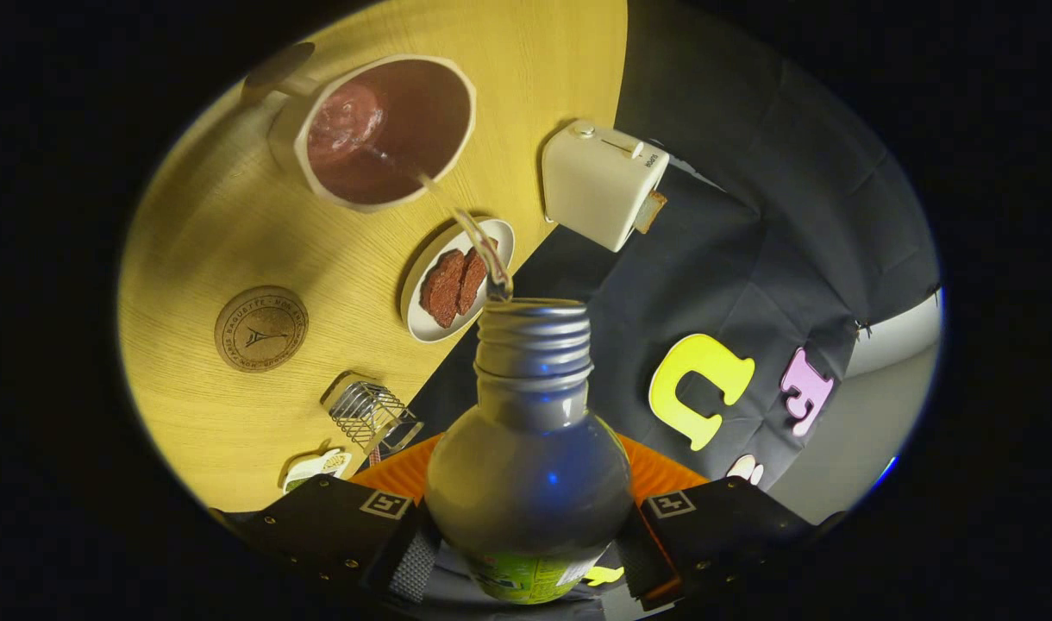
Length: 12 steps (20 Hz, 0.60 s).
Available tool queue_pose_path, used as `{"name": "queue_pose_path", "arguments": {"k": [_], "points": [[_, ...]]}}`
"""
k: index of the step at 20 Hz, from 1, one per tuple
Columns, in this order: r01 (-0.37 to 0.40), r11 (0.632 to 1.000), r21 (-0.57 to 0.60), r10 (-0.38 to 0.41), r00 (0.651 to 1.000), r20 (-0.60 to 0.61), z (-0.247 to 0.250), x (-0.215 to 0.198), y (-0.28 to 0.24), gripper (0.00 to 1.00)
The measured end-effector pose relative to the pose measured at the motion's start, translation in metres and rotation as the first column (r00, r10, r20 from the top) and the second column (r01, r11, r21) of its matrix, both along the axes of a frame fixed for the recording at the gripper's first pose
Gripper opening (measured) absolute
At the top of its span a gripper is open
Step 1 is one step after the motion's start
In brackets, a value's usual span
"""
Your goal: Take the bottle from table, then pour the juice into the cup, finally place the bottle on the coaster
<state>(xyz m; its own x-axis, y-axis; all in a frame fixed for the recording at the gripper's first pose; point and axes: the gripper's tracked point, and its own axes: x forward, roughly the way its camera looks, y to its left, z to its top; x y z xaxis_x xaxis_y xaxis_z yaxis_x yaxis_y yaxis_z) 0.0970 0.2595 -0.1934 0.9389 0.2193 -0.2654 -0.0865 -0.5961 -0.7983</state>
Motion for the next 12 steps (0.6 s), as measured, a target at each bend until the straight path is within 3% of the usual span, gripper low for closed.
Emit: {"name": "queue_pose_path", "arguments": {"k": [12], "points": [[-0.037, 0.994, -0.099, 0.033, 0.999, -0.033, -0.016, 0.005, 0.010, 0.83]]}}
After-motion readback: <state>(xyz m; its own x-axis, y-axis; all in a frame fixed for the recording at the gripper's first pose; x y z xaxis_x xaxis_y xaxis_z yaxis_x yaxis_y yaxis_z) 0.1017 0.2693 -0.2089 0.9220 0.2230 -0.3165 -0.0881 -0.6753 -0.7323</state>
